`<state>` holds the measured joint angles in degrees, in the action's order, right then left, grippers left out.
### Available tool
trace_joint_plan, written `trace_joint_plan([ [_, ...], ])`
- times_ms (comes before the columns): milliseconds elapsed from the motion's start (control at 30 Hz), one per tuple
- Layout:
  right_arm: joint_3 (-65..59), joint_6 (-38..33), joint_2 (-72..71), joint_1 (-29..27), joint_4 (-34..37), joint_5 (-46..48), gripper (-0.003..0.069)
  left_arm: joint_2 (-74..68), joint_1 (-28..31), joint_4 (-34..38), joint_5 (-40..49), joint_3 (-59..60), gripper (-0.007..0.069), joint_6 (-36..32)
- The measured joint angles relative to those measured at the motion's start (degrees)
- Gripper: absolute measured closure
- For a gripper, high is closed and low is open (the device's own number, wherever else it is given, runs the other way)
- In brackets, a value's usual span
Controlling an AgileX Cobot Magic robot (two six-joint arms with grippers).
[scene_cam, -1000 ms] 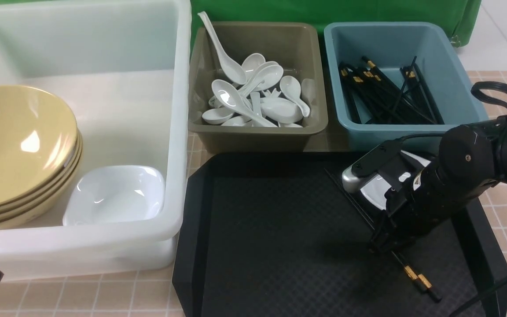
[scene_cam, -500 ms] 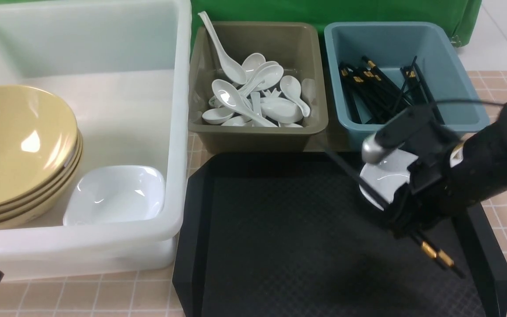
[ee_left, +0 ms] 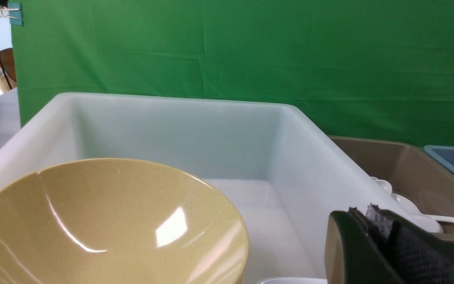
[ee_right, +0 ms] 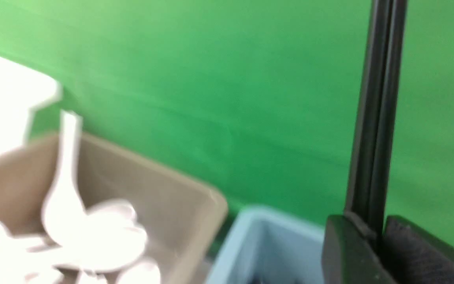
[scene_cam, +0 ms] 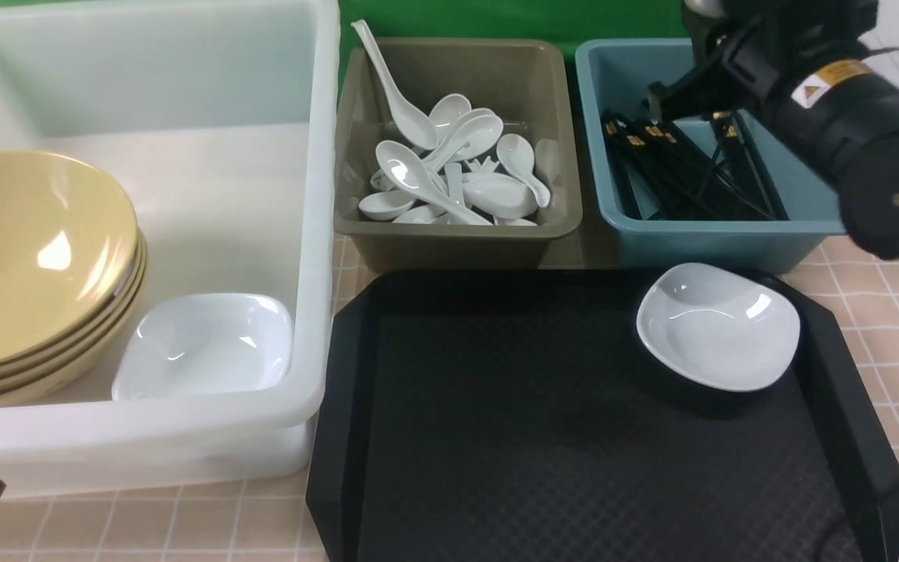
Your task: On brown table put chopsticks spoon bowls plates into blue grey white boxes.
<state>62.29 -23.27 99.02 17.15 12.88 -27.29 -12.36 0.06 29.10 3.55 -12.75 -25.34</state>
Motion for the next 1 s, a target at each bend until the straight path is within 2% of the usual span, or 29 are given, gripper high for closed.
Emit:
trace_joint_plan([
  [133,4.3,4.1,6.0,-2.4,1.2,7.9,0.0463,0.0,0.0,0.0,0.0,0.0,0.0602,0.0],
  [200,5.8,6.7,7.1,-3.3,1.3,13.7,0.04,0.0,0.0,0.0,0.0,0.0,0.0602,0.0],
  [300,7.2,8.7,5.5,-3.7,1.4,26.3,0.033,0.0,0.0,0.0,0.0,0.0,0.0602,0.0],
  [433,7.8,8.7,0.5,-3.8,1.3,45.4,0.031,0.0,0.0,0.0,0.0,0.1,0.0602,0.0],
  [533,7.7,8.6,-0.3,-3.8,1.2,58.6,0.0348,0.0,0.0,0.0,0.0,0.1,0.0602,0.0],
  [600,6.6,8.0,0.8,-3.8,1.1,62.7,0.0397,0.0,0.0,0.0,0.0,0.1,0.0602,0.0],
  [633,6.5,7.9,0.8,-3.8,1.1,62.9,0.0403,0.0,0.0,0.0,0.0,0.1,0.0602,0.0],
  [667,5.2,7.8,2.5,-3.8,0.9,64.1,0.0453,0.0,0.0,0.0,0.0,0.1,0.0602,0.0],
  [767,4.2,7.9,4.9,-3.2,0.8,65.4,0.0529,0.0,0.0,0.0,0.0,0.1,0.0602,0.0],
  [900,4.2,7.5,6.0,0.1,2.2,67.5,0.0587,0.0,0.0,0.0,0.0,0.1,0.0602,0.0],
  [1000,4.5,5.4,6.0,3.6,3.8,69.5,0.0603,0.0,0.0,0.0,0.0,0.1,0.0602,0.0],
])
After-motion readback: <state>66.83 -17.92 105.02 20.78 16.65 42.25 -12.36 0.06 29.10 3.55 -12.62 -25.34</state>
